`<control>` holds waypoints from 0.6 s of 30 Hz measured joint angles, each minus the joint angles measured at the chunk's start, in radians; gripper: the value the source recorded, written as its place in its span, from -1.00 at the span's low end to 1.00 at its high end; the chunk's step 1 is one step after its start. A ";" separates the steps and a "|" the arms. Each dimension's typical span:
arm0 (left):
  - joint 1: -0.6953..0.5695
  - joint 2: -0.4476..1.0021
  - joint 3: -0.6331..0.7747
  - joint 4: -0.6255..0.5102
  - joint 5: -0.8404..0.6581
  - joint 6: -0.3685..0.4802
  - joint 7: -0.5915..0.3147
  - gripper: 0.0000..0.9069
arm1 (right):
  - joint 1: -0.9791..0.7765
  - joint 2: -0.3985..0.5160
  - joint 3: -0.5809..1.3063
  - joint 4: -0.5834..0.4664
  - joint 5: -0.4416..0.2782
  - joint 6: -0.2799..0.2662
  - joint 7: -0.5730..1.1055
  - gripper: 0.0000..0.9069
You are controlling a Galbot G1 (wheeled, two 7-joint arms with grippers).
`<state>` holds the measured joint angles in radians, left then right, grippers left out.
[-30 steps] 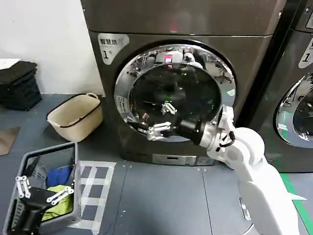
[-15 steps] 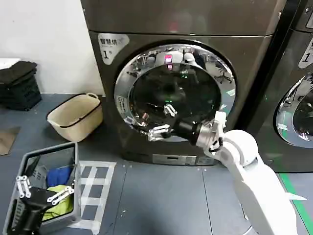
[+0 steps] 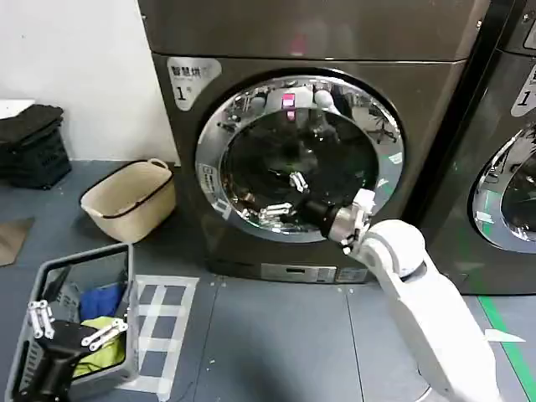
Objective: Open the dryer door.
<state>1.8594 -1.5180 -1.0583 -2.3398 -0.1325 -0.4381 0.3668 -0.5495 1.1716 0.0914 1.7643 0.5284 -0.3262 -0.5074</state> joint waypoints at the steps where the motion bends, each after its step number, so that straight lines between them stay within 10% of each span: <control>1: 0.000 0.000 0.000 0.000 0.001 0.000 0.000 1.00 | 0.005 0.002 -0.006 -0.007 0.000 0.001 0.001 1.00; 18: -0.002 -0.005 0.016 -0.004 0.027 -0.003 0.000 1.00 | 0.075 0.029 -0.072 -0.133 0.007 0.047 -0.022 1.00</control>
<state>1.8576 -1.5229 -1.0424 -2.3443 -0.1053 -0.4412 0.3673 -0.4748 1.2001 0.0194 1.6309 0.5349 -0.2788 -0.5292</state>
